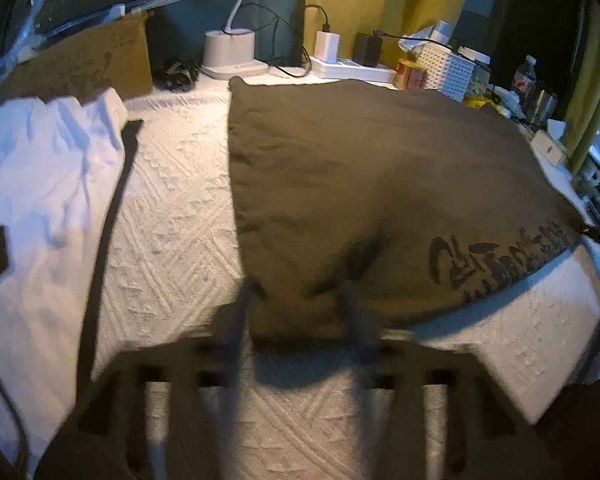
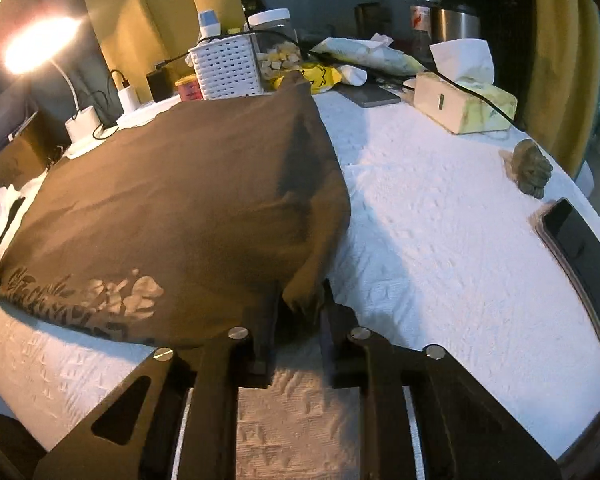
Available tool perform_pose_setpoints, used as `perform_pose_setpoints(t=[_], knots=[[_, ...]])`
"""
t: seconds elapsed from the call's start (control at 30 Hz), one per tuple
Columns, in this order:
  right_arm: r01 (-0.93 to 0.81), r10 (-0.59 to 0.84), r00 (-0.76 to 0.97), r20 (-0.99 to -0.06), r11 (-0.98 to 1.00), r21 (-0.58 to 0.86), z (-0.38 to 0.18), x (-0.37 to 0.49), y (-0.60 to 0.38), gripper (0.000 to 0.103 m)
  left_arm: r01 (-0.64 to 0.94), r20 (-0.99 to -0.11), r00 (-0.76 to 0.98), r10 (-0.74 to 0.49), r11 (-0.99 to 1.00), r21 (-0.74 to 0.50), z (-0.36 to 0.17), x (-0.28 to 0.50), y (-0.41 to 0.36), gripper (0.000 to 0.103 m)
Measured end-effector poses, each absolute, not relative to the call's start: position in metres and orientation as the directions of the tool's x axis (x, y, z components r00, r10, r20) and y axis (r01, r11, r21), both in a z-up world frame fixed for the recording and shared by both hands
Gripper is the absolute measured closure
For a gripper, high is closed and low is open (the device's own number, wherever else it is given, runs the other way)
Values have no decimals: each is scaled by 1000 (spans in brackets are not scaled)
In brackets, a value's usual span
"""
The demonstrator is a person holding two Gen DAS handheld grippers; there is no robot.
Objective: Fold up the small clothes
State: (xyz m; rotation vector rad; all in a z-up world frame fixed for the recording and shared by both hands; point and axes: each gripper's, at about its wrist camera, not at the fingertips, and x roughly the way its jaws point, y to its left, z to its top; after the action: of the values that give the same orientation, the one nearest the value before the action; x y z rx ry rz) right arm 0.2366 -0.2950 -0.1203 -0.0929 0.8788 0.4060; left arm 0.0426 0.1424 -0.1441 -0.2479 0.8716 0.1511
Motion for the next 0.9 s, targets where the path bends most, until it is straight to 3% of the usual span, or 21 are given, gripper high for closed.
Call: perform_pose_setpoints(t=[0.07,0.2,0.9], knots=[[-381,314,565,-763,920,96,-119,236,-296,91,-230,-769,640,6,956,-184,-144,41,143,90],[-382,316,577,-753,919,93,-112,231,-298,92,-233,-759,650,15,956,-181,-138,34,138,95],[-357,261,586,-767,933,44,-109,171,-318,92,-185,-758,653,-7,968,-169,-131,-7,115,95]])
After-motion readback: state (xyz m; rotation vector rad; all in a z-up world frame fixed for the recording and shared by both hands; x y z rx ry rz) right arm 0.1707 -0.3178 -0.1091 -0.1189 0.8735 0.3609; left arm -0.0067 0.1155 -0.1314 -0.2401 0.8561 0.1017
